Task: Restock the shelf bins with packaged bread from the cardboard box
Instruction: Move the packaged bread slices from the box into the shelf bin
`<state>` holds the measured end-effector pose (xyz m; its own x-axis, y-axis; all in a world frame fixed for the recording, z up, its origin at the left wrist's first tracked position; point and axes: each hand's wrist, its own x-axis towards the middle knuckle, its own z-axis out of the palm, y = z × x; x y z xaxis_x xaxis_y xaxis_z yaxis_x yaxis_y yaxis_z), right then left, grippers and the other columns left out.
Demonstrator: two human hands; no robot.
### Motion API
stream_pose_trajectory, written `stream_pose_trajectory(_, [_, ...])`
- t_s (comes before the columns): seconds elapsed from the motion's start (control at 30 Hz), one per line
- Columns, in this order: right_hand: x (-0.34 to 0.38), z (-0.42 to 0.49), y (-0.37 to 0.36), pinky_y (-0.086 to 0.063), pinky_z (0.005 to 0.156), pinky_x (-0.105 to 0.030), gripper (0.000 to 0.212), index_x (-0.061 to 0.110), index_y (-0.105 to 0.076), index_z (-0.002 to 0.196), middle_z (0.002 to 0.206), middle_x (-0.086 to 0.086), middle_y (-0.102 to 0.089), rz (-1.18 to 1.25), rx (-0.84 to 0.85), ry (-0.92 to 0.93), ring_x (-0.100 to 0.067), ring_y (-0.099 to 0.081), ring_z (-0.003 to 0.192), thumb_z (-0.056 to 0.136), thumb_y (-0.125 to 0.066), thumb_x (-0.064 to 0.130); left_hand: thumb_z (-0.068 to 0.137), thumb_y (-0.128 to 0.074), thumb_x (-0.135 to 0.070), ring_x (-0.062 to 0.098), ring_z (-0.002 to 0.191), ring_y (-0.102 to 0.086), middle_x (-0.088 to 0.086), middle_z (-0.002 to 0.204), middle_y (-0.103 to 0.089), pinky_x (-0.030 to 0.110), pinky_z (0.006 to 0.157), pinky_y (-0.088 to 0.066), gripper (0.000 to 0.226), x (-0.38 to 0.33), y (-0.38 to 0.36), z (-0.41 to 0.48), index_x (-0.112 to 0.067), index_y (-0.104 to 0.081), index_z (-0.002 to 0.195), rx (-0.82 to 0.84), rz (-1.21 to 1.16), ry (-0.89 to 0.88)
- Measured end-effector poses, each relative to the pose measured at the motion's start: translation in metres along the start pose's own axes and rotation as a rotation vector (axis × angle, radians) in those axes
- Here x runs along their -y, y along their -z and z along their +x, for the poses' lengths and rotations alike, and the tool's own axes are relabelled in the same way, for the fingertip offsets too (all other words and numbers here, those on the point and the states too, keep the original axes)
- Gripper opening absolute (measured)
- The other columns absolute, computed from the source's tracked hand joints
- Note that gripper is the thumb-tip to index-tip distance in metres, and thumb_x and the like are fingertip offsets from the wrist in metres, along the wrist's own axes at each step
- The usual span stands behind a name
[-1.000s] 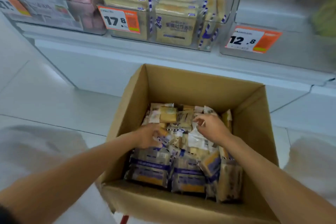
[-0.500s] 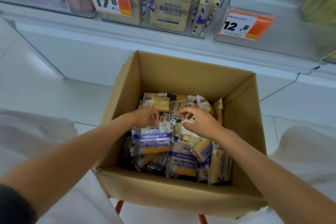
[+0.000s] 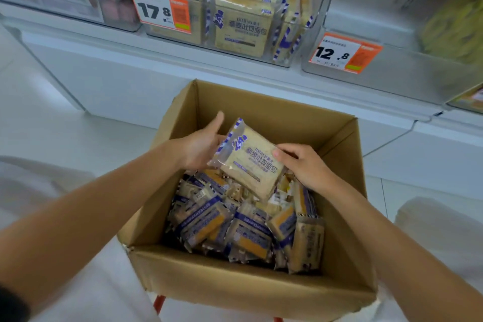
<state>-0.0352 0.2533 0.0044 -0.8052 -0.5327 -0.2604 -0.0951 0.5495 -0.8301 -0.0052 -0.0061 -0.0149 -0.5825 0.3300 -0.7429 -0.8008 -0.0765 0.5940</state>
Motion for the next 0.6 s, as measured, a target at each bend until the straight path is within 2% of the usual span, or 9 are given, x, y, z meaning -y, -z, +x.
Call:
stream_pose_trajectory(0.03, [0.0, 0.0, 0.002, -0.046, 0.069, -0.023, 0.02, 0.027, -0.071, 0.104, 0.088, 0.016, -0.073, 0.015, 0.034, -0.01, 0.001, -0.066, 0.08, 0.1, -0.053, 0.034, 0.068, -0.04, -0.093, 0.031, 0.121, -0.039, 0.018, 0.134, -0.048, 0.034, 0.095, -0.045, 0.112, -0.003, -0.002, -0.003, -0.005, -0.056, 0.135, 0.046, -0.034, 0.009])
stream_pose_trajectory(0.1, [-0.002, 0.001, 0.0, -0.041, 0.07, -0.015, 0.019, 0.026, -0.069, 0.107, 0.088, 0.021, -0.071, 0.052, 0.07, -0.025, 0.008, -0.063, 0.08, 0.1, -0.053, 0.032, 0.07, -0.055, -0.084, 0.038, 0.119, -0.047, 0.023, 0.132, -0.054, 0.042, 0.098, -0.043, 0.096, -0.002, -0.005, -0.003, -0.006, -0.063, 0.125, 0.087, 0.104, -0.019])
stream_pose_trajectory(0.13, [-0.004, 0.003, -0.004, -0.042, 0.076, -0.015, 0.024, 0.024, -0.067, 0.116, 0.098, 0.019, -0.07, 0.073, 0.064, -0.037, 0.006, -0.064, 0.088, 0.099, -0.054, 0.033, 0.078, -0.064, -0.069, 0.042, 0.114, -0.055, 0.028, 0.124, -0.06, 0.046, 0.097, -0.046, 0.072, 0.0, -0.008, -0.004, -0.006, -0.068, 0.112, 0.027, 0.21, -0.068])
stream_pose_trajectory(0.2, [-0.01, 0.009, -0.013, -0.04, 0.088, -0.021, 0.05, 0.021, -0.046, 0.142, 0.125, 0.008, -0.06, 0.095, 0.013, -0.12, -0.005, -0.057, 0.11, 0.097, -0.055, 0.04, 0.086, -0.071, -0.039, 0.037, 0.091, -0.068, 0.024, 0.092, -0.07, 0.037, 0.072, -0.054, 0.032, 0.006, -0.01, -0.004, -0.007, -0.068, 0.088, -0.161, 0.257, -0.162])
stream_pose_trajectory(0.27, [-0.019, 0.012, -0.026, -0.039, 0.092, -0.025, 0.071, 0.022, -0.027, 0.152, 0.135, 0.004, -0.049, 0.072, 0.041, -0.23, -0.011, -0.049, 0.118, 0.093, -0.059, 0.045, 0.089, -0.071, -0.028, 0.028, 0.082, -0.072, 0.02, 0.088, -0.073, 0.028, 0.066, -0.053, 0.025, 0.014, -0.001, 0.0, -0.005, -0.067, 0.098, -0.354, 0.211, -0.24])
stream_pose_trajectory(0.37, [-0.041, 0.011, -0.057, -0.043, 0.101, -0.031, 0.077, 0.023, -0.028, 0.152, 0.146, 0.0, -0.044, -0.124, 0.335, -0.27, -0.016, -0.048, 0.126, 0.088, -0.07, 0.038, 0.092, -0.067, -0.02, 0.0, 0.062, -0.068, -0.004, 0.075, -0.073, 0.014, 0.055, -0.049, 0.008, 0.021, 0.009, -0.01, -0.013, -0.066, 0.095, -0.511, 0.288, -0.334])
stream_pose_trajectory(0.47, [-0.063, 0.006, -0.091, -0.032, 0.114, -0.033, 0.092, 0.019, -0.019, 0.155, 0.159, -0.001, -0.027, -0.23, 0.562, -0.301, -0.022, -0.033, 0.142, 0.084, -0.076, 0.034, 0.094, -0.065, -0.02, 0.001, 0.064, -0.068, -0.005, 0.077, -0.072, 0.017, 0.057, -0.049, 0.005, 0.03, 0.015, -0.012, -0.017, -0.064, 0.089, -0.526, 0.281, -0.32])
stream_pose_trajectory(0.53, [-0.074, 0.006, -0.104, -0.037, 0.108, -0.032, 0.082, 0.012, -0.033, 0.149, 0.151, -0.007, -0.039, -0.347, 0.575, -0.306, -0.025, -0.041, 0.135, 0.082, -0.077, 0.03, 0.094, -0.064, -0.019, 0.003, 0.066, -0.067, -0.003, 0.08, -0.071, 0.016, 0.055, -0.048, 0.006, 0.036, 0.016, -0.012, -0.016, -0.063, 0.089, -0.537, 0.278, -0.309])
stream_pose_trajectory(0.6, [-0.079, 0.008, -0.104, -0.044, 0.081, -0.032, 0.04, 0.013, -0.06, 0.114, 0.111, -0.007, -0.058, -0.333, 0.526, -0.296, -0.024, -0.056, 0.101, 0.081, -0.078, 0.025, 0.095, -0.064, -0.018, 0.003, 0.069, -0.066, -0.003, 0.082, -0.07, 0.017, 0.056, -0.048, 0.004, 0.039, 0.016, -0.01, -0.016, -0.062, 0.092, -0.548, 0.272, -0.301])
